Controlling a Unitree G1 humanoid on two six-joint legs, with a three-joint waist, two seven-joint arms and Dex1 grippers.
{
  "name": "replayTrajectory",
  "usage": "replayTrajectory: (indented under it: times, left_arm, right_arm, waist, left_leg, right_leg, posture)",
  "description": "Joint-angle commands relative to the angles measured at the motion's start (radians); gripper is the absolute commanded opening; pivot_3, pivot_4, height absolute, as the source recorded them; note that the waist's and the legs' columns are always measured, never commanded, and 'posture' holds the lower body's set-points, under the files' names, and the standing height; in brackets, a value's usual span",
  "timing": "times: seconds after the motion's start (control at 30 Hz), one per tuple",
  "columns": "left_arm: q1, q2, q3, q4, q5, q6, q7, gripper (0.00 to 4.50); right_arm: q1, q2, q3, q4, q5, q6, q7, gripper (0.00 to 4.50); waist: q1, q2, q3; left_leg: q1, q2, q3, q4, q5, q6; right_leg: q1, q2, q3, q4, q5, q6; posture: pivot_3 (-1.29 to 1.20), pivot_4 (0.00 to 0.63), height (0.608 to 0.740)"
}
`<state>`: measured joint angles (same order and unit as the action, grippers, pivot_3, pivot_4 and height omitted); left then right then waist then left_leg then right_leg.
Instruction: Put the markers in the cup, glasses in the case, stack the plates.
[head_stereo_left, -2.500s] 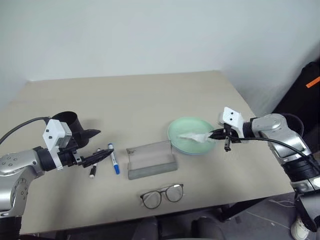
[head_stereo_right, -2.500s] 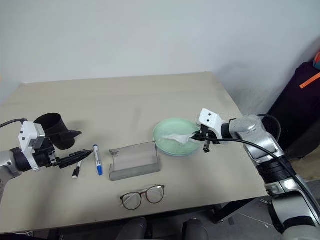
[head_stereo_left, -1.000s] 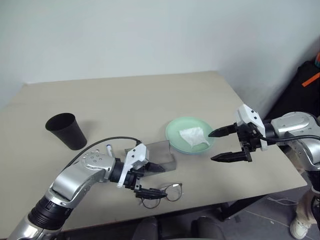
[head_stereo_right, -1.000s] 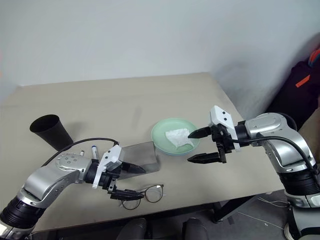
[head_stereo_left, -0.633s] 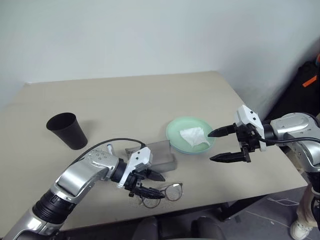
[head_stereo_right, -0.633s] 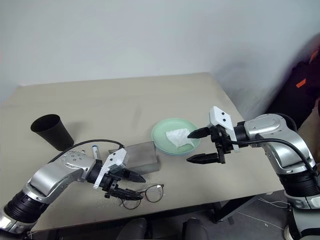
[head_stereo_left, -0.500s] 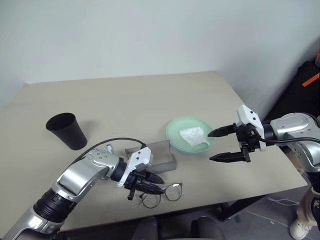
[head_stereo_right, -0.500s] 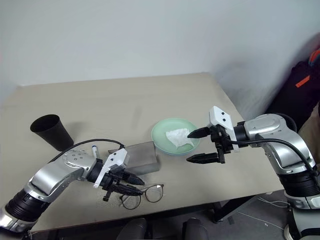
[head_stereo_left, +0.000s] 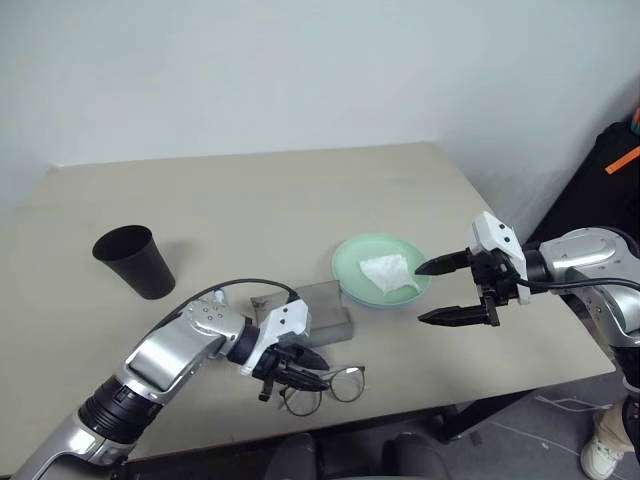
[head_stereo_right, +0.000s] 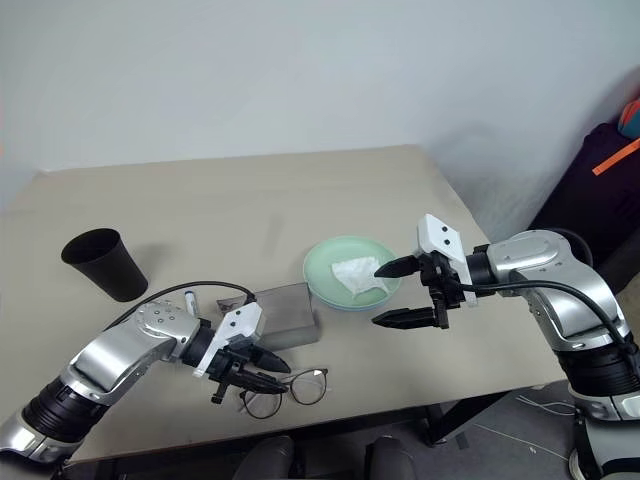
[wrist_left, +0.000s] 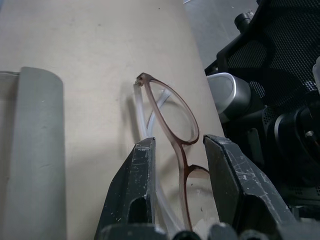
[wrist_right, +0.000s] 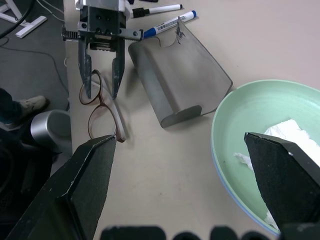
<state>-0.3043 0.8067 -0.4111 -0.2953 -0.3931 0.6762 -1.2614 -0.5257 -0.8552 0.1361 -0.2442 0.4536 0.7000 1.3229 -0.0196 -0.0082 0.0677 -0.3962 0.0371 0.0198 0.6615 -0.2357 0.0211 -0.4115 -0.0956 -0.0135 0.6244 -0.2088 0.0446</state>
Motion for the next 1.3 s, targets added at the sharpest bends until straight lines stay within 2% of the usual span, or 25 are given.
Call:
replayTrajectory:
  times: [0.03, 0.23, 0.33, 0.43, 0.7, 0.87, 0.97, 1.07, 1.3]
  left_arm:
    - [-0.008, -0.007, -0.011, -0.018, 0.007, -0.008, -0.009, 1.54]
    - [-0.015, -0.016, -0.037, -0.017, 0.015, 0.005, -0.012, 1.54]
    - [-0.016, -0.019, -0.043, -0.014, 0.023, 0.004, -0.015, 0.90]
    - [-0.017, -0.018, -0.046, -0.014, 0.026, 0.004, -0.020, 0.02]
    - [-0.025, -0.031, -0.030, -0.011, 0.022, 0.000, -0.021, 0.02]
    - [-0.103, -0.109, 0.085, 0.005, -0.103, 0.096, 0.008, 0.02]
    - [-0.170, -0.142, 0.138, 0.063, -0.126, 0.119, 0.031, 0.02]
    - [-0.227, -0.144, 0.157, 0.142, -0.103, 0.097, 0.033, 0.02]
    - [-0.346, -0.117, 0.114, 0.423, 0.040, -0.097, -0.049, 0.02]
  right_arm:
    - [-0.008, -0.003, -0.014, -0.020, 0.018, -0.008, -0.007, 4.46]
    - [-0.008, -0.002, -0.013, -0.019, 0.019, -0.010, -0.012, 4.46]
    - [-0.009, -0.002, -0.012, -0.019, 0.018, -0.012, -0.015, 4.46]
    - [-0.010, 0.000, -0.011, -0.018, 0.015, -0.014, -0.019, 4.46]
    - [-0.017, 0.009, -0.004, -0.008, 0.006, -0.025, -0.026, 4.46]
    - [-0.031, 0.014, 0.002, 0.005, 0.001, -0.031, -0.023, 4.46]
    - [-0.037, 0.018, 0.007, 0.011, -0.001, -0.035, -0.023, 4.46]
    - [-0.042, 0.022, 0.011, 0.016, -0.003, -0.038, -0.025, 4.46]
    - [-0.049, 0.031, 0.019, 0.026, -0.006, -0.050, -0.030, 4.46]
  waist:
    - [0.000, 0.000, 0.000]
    - [0.000, 0.000, 0.000]
    - [0.000, 0.000, 0.000]
    - [0.000, 0.000, 0.000]
    - [0.000, 0.000, 0.000]
    - [0.001, 0.000, 0.000]
    - [0.000, -0.001, 0.000]
    - [-0.001, -0.001, 0.000]
    - [-0.002, -0.001, 0.000]
  left_leg:
    - [0.000, 0.000, 0.000, 0.000, 0.000, 0.000]
    - [0.000, 0.000, 0.000, 0.000, 0.000, 0.001]
    - [0.000, 0.000, 0.000, 0.000, 0.000, 0.001]
    - [0.000, 0.000, 0.000, 0.000, 0.001, 0.001]
    - [0.000, 0.000, 0.000, 0.000, 0.000, 0.001]
    - [-0.001, 0.000, -0.001, 0.001, 0.001, 0.001]
    - [-0.001, 0.000, -0.003, 0.002, 0.001, 0.002]
    - [-0.001, 0.000, -0.003, 0.002, 0.001, 0.002]
    - [-0.001, 0.000, -0.004, 0.001, 0.001, 0.002]
  right_leg:
    - [0.000, 0.000, 0.000, 0.000, 0.000, 0.000]
    - [0.000, 0.000, 0.000, 0.000, 0.000, 0.000]
    - [0.000, 0.000, 0.000, 0.000, 0.000, 0.000]
    - [0.000, 0.000, 0.000, 0.000, 0.000, 0.000]
    - [0.000, 0.000, 0.000, 0.000, 0.000, 0.000]
    - [0.000, 0.000, 0.000, 0.000, 0.000, 0.000]
    - [0.001, 0.001, 0.000, 0.000, 0.000, 0.000]
    - [0.001, 0.003, 0.001, 0.000, 0.000, 0.000]
    - [0.001, 0.005, 0.003, 0.000, 0.000, 0.000]
  posture:
    - [0.00, 0.000, 0.740]
    - [0.00, 0.000, 0.740]
    - [0.00, 0.000, 0.740]
    - [0.00, 0.000, 0.740]
    - [0.00, 0.000, 0.740]
    - [0.00, 0.000, 0.740]
    - [0.00, 0.000, 0.740]
    - [0.00, 0.000, 0.740]
    - [0.00, 0.000, 0.740]
